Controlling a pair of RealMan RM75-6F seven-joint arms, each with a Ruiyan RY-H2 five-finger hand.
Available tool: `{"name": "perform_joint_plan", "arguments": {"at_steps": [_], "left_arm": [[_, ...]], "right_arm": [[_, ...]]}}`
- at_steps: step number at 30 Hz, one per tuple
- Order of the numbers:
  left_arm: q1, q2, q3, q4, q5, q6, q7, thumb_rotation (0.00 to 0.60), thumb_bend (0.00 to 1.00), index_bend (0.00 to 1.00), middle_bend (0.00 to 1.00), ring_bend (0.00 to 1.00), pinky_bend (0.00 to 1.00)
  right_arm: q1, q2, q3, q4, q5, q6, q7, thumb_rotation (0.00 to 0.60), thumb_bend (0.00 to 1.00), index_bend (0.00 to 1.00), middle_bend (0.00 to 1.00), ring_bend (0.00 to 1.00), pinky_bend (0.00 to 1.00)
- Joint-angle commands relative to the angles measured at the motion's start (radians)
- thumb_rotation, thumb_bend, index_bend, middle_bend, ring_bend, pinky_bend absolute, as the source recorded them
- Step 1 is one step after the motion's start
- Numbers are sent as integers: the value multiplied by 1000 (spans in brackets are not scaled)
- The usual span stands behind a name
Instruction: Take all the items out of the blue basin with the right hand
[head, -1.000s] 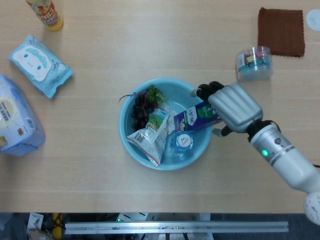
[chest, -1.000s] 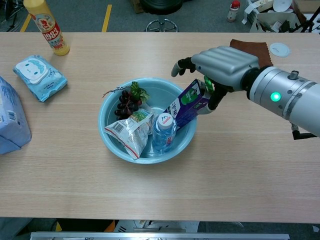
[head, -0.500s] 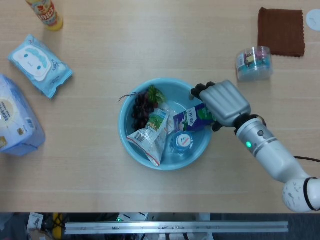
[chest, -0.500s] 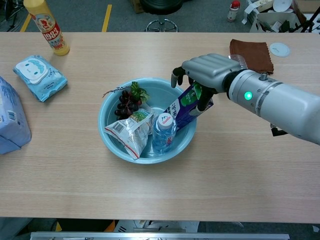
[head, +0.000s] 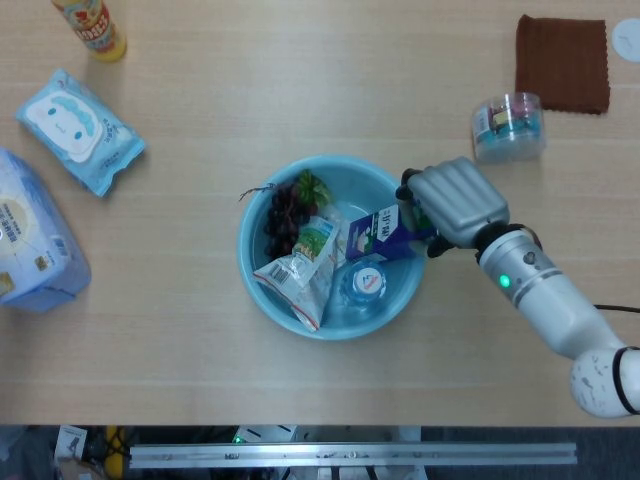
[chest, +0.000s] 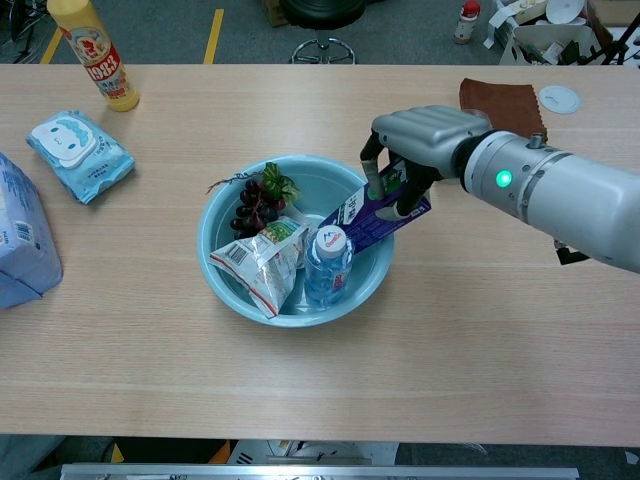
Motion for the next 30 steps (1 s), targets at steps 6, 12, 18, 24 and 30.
{"name": "perform_joint_plan", "arguments": {"at_steps": [6,12,18,24,30], "left_arm": [[1,6,-4,-6,-3,4,5,600,50,98,162,118,174],[3,10,-6,-14,-5,6,12,600,51,98,162,118,174],[1,13,-5,-28,7,9,20,600,51,98,162,118,174],[-2,10,-4,-36,14,5,23,600,51,98,162,118,174],[-12,4,-5,-43,21,-6,34,600,50,98,162,118,175]], "right_arm": [[-28,112,7,-98,-76,-13,104,600,343,632,512,636,910],[-68,253,32,-196,-155,-15,201,600,343,632,512,637,910],[-122,387,45,-238,-225,4,289,600,343,632,512,638,911],[-185,464,46,-206,-258,34,381,600,344,632,512,638,910],[-191,396,17,-98,-237,62,340,600,343,632,512,638,911]]}}
